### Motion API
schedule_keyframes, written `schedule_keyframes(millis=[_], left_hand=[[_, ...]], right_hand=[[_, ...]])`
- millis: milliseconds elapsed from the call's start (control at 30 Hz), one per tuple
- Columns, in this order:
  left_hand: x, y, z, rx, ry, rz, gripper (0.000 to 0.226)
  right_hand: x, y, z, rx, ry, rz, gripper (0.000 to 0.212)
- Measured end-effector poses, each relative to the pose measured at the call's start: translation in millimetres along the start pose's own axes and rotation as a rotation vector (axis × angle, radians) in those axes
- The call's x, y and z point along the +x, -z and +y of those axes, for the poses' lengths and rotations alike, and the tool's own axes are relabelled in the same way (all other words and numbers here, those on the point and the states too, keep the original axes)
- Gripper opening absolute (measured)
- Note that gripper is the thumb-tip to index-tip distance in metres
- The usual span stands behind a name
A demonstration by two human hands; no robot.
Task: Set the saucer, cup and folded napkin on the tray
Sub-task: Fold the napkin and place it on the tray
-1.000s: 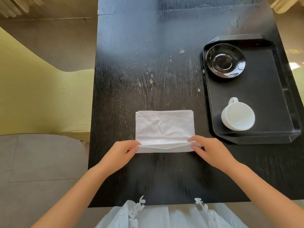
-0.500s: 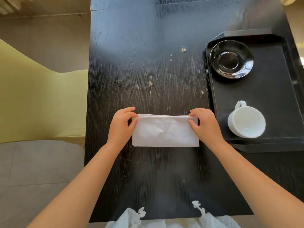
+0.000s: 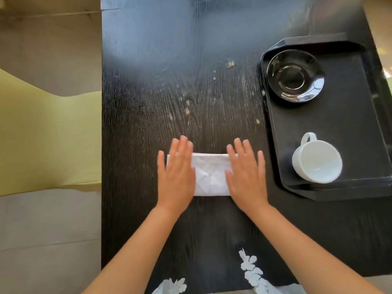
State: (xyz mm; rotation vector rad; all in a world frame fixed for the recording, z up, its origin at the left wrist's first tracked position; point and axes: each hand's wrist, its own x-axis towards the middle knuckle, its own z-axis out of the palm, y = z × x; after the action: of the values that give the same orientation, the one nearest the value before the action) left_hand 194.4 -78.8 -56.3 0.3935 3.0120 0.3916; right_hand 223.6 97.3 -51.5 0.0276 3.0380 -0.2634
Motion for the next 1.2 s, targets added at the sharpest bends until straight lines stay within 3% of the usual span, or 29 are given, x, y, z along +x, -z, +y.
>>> schedule_keyframes(millis=[100,300,500,767,967,1100,1200], left_hand=[[-18.0,-22.9,12.5,0.007,-0.207,-0.142,0.056],[-8.4,-32.7,-2.9,0.11,-0.263,-0.256,0.058],[-14.1,-22.1,-30.3,0.168,-0.055,-0.27,0.062],[-21.8,-10.6,-24.7,0.008,0.202,-0.267,0.064],[-31.5,5.5,-3.7,-0.507,0.449,-0.015,0.055],[-25.0,11.8,-10.5,-0.527,0.628,-0.077,0.048],[-18.4,12.4,-16.7,-0.561,0.624,-0.159,0.038]], right_hand=[[-4.9,-18.5,-15.3,-0.066,0.093,-0.132,0.054],[-0.5,-33.5,-0.8,-0.084,0.166,-0.197,0.059],[-8.6,-23.0,30.4,-0.053,-0.04,-0.213,0.065],[-9.8,-8.9,26.0,-0.076,-0.057,-0.245,0.062],[-7.9,7.6,19.5,-0.023,-0.048,-0.202,0.057],[-4.4,13.7,22.1,0.058,-0.085,-0.204,0.045],[-3.1,16.3,23.0,0.109,-0.148,-0.2,0.04]])
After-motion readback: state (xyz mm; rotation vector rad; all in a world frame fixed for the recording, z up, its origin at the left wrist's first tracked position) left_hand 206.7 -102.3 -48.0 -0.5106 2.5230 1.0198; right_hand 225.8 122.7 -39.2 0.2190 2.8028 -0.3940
